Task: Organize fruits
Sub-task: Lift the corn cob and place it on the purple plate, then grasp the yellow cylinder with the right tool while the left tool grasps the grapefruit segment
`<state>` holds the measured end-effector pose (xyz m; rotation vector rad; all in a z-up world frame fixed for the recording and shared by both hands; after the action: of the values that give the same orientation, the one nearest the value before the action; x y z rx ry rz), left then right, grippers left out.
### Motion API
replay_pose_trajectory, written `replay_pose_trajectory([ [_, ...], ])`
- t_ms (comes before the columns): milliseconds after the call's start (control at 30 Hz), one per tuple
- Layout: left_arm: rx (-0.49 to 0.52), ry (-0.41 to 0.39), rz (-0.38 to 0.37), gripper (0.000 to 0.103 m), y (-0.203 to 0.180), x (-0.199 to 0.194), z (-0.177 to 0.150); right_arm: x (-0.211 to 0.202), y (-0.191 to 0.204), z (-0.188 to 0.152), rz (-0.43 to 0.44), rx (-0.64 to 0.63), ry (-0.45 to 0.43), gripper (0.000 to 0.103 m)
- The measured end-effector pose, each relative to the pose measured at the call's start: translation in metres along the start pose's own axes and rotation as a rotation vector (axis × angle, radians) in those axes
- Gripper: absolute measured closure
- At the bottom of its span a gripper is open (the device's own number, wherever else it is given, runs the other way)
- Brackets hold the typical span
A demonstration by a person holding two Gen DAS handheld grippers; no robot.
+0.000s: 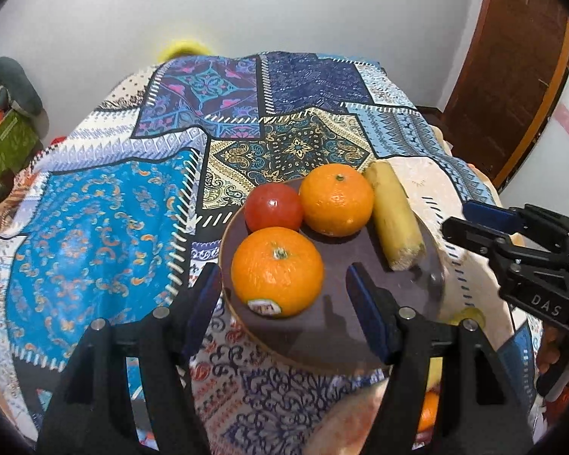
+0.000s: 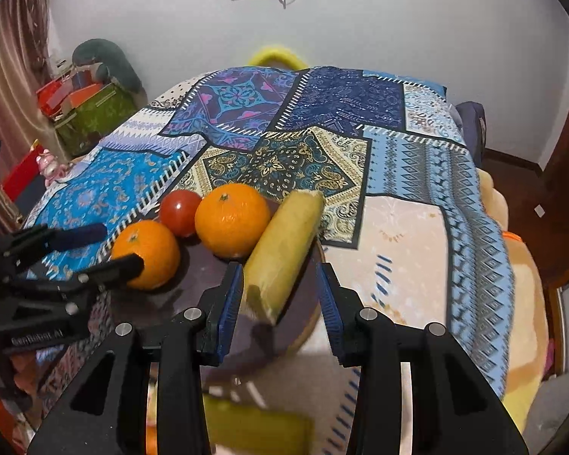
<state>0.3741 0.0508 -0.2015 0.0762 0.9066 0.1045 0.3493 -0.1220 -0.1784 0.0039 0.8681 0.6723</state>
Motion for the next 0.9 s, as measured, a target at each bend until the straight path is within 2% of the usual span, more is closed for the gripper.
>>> replay_pose_trajectory([
  [100, 0.016, -0.007, 0.004, 0.035, 0.0, -0.018, -0.007, -0.02, 0.003, -0.008, -0.034, -0.023, -0.008, 0.066],
  [267, 0.005, 0.027, -0.036, 0.031, -0.001, -0.039, -0.031, -0.051, 0.012, -0.027, -0.061, -0.04, -0.003, 0.063],
  [333, 0.021, 0.046, -0.032, 0.031, -0.005, -0.042, -0.044, -0.059, 0.014, -0.038, -0.069, -0.039, 0.005, 0.05],
  [433, 0.045, 0.062, -0.017, 0.031, -0.01, -0.045, -0.061, -0.066, 0.018, -0.053, -0.069, -0.027, 0.01, 0.044],
  [600, 0.047, 0.083, -0.012, 0.031, -0.007, -0.049, -0.081, -0.055, 0.03, -0.07, -0.051, -0.04, 0.051, 0.032],
  [733, 0.044, 0.133, -0.032, 0.031, -0.004, -0.042, -0.095, -0.035, 0.041, -0.072, 0.013, -0.024, 0.088, 0.031],
  [900, 0.068, 0.168, -0.03, 0.031, -0.008, -0.032, -0.11, -0.009, 0.058, -0.066, 0.011, -0.069, 0.107, 0.031],
])
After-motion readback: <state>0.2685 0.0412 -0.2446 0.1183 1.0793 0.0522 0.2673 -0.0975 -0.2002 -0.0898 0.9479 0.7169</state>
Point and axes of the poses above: each gripper's, at about its wrist camera, not at the fingertips, and x roughly the way its jaws point, y to its left, z to its top, the point moved 1 cm from there along x, roughly the way its jaws point, and after that the axes turned 13 degrees about z, right-handed, at the moved point
